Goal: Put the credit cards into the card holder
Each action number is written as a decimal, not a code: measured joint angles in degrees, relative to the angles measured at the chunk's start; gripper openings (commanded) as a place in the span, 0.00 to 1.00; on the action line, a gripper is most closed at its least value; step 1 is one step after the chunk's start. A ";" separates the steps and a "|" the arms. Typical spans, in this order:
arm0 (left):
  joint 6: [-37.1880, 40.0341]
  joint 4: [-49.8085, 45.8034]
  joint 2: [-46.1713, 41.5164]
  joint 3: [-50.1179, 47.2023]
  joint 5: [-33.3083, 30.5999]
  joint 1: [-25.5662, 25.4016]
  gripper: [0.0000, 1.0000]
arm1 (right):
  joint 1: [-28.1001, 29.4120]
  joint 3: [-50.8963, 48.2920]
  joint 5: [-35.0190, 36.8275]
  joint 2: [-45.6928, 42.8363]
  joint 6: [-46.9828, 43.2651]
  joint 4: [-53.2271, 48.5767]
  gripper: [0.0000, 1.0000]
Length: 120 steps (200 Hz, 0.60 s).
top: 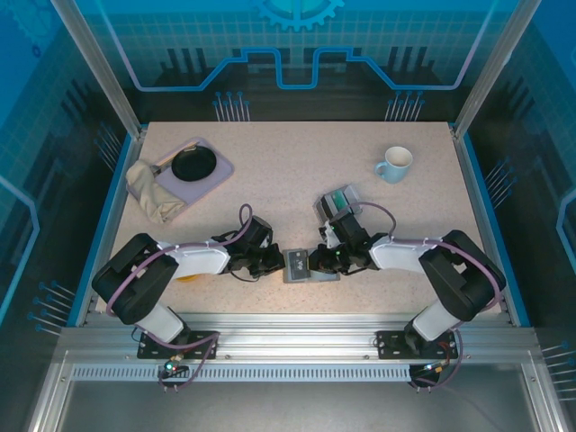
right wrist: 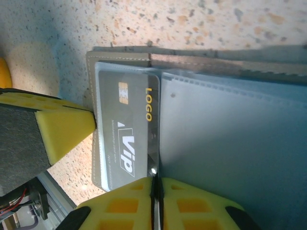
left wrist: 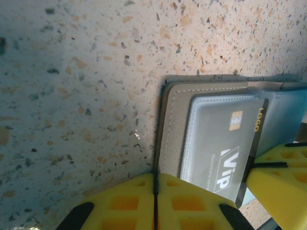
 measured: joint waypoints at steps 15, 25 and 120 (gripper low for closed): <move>0.00 0.00 0.00 0.00 0.00 0.00 0.08 | 0.48 0.83 -0.17 0.83 0.02 0.07 0.11; 0.00 -0.02 0.00 0.00 0.00 0.00 0.08 | 0.70 1.33 -0.15 1.36 0.04 -0.31 0.11; 0.04 -0.15 -0.07 0.00 -0.07 0.00 0.05 | 1.84 6.45 8.26 -0.07 -4.46 -12.61 0.16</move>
